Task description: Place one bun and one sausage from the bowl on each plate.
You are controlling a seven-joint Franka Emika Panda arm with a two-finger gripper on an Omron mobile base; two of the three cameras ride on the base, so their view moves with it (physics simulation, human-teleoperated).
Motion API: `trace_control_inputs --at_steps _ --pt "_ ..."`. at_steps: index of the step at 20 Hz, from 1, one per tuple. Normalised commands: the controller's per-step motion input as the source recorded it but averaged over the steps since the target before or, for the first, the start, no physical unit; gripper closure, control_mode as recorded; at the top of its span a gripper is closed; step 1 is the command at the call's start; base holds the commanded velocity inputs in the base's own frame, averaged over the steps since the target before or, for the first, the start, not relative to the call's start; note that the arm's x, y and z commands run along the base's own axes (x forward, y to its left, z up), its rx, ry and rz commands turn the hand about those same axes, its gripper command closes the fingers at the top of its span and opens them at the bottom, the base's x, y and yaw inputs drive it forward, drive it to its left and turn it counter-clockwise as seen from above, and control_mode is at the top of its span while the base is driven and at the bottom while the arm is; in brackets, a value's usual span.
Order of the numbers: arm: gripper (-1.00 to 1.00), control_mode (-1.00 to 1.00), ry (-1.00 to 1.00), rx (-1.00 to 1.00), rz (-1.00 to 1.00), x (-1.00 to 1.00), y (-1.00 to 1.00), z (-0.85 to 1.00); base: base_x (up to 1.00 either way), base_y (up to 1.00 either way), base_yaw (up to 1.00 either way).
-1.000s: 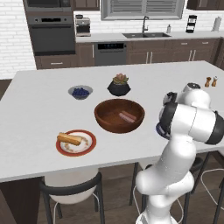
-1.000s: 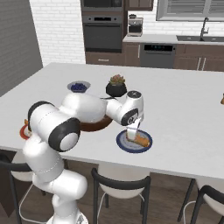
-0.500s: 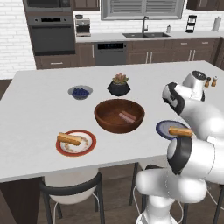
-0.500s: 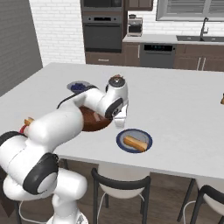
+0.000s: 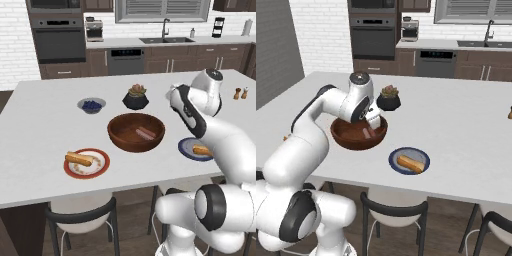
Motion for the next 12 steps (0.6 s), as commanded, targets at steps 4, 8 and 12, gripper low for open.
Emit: trace_control_inputs --at_steps 4,8,12 --pt "-1.00 -1.00 -0.02 -0.28 0.77 -0.03 0.38 -0.30 0.00 0.00 0.00" --pt "-1.00 -1.00 0.04 -0.37 0.71 0.01 0.27 -0.74 0.00 0.00 0.00" --pt "-1.00 -1.00 0.43 -0.61 0.12 0.73 0.93 -0.81 0.00 0.00 0.00"
